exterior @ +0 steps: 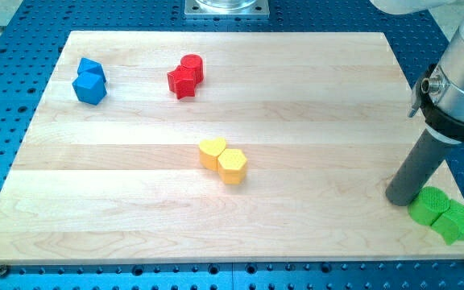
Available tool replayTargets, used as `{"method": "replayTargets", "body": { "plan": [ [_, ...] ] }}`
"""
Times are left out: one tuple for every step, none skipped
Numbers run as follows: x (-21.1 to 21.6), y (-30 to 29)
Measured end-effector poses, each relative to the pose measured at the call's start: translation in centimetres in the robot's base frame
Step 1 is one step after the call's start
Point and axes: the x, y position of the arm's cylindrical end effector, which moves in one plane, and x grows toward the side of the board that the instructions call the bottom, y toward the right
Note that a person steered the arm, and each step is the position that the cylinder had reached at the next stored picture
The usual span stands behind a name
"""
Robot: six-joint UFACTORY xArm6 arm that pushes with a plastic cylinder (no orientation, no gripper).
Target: Move the red blocks top to the yellow blocks
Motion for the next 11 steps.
{"method": "replayTargets", "body": {
  "plan": [
    [-0.1, -2.6],
    [-1.0, -8.5],
    [-2.5, -13.5],
    [-12.1, -13.2],
    [-16.6, -16.0],
    [-16.6, -19.2],
    [-15.1, -24.0],
    [-15.1, -24.1],
    [-15.1, -25.7],
    [-15.1, -31.0],
    [-15.1, -33.5]
  ]
}}
